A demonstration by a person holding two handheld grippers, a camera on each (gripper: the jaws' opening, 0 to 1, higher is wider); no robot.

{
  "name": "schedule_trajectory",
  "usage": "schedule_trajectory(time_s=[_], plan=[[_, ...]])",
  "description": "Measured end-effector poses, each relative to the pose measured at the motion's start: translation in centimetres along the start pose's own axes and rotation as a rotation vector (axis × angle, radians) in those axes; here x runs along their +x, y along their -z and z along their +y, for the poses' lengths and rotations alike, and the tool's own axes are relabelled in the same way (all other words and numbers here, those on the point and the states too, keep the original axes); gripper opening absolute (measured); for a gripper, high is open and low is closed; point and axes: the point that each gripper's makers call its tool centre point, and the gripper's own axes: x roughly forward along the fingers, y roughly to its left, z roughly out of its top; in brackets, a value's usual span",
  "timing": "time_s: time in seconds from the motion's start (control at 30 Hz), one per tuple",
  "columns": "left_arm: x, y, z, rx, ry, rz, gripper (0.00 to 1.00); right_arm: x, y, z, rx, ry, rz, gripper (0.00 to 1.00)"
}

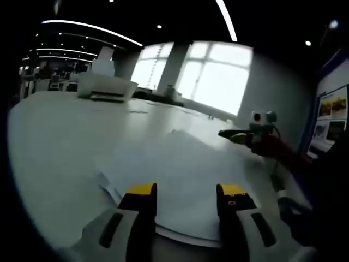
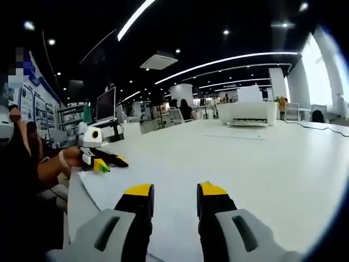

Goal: Organize the stack of printing papers by aligning and flattening the scattered papers on the table

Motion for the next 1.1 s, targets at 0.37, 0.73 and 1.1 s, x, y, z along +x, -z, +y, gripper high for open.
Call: schedule_trajectory(time_s=[0.37,0.73,1.1], plan=[[-0.2,-0.4,0.1,0.028,-0.008,-0.025,0.55,-2.5,0.4,-1.6,-0.067,0.136,-0.05,0.59],[-1.3,-0.5,-0.2,0.027,-0.016,-0.043,0.61,-4.6,0.5,-0.3,-0.05,0.154,-0.042,0.56],[-6.2,-1.3,-1.3,0.062,-0.076,-0.078,0.67,-6.7,0.0,1.9,-0.102,0.17,-0.003,0.49]])
